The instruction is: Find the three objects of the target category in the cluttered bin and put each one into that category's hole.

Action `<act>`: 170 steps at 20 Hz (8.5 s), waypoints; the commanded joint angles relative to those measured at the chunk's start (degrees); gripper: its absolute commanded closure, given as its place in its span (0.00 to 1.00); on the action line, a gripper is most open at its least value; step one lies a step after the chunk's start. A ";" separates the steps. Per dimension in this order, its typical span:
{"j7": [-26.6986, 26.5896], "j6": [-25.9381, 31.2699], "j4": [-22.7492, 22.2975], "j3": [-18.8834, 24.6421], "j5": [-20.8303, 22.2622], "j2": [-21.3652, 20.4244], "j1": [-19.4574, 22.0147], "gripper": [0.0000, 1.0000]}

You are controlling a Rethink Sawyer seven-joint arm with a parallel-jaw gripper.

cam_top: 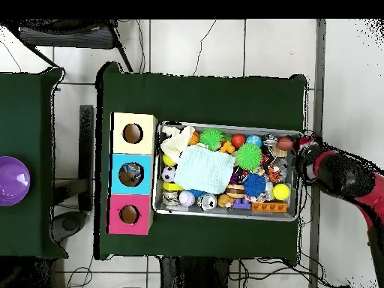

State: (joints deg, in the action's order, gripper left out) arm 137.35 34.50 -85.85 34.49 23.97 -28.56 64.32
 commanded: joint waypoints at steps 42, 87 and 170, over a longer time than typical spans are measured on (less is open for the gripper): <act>-13.94 1.93 0.35 -0.21 4.64 -0.97 0.02 0.00; -5.75 -6.11 -8.93 -0.94 5.35 0.50 -1.63 0.00; -26.90 6.10 -3.68 1.23 12.01 5.28 2.15 0.00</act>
State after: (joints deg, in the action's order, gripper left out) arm 125.65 34.37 -84.71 34.16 35.52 -24.63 65.75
